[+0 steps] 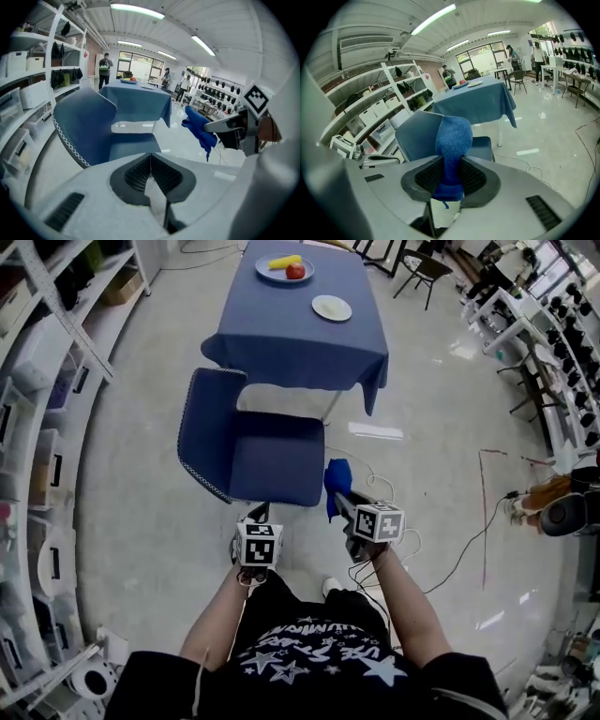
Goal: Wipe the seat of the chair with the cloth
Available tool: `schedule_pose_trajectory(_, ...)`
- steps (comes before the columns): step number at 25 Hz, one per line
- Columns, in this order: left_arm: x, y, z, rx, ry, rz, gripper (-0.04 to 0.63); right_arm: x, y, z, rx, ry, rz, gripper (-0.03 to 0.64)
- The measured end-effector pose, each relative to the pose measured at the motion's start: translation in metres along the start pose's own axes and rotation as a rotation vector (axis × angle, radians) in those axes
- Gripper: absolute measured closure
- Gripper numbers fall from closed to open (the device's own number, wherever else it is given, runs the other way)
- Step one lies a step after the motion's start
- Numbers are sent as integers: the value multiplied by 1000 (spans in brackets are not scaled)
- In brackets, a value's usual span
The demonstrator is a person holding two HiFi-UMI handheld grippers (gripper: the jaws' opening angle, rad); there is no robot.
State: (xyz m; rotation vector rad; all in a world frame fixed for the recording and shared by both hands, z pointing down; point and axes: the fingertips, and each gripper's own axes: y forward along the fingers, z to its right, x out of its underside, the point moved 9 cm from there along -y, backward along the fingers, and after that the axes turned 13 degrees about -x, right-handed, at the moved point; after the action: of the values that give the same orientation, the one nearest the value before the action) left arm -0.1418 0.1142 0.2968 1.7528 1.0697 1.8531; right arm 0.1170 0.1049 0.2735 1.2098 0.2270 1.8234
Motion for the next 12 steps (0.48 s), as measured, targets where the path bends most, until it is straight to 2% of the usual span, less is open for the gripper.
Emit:
schedule_pose_trajectory(6,-17,-46,-6,-83,-62,97,575,-26,-27,-10,-81,5,94,514)
schedule_pose_trajectory(12,-4,-92,1,-187,-121,175,575,-25,-58,-26,-153,-175,36,514)
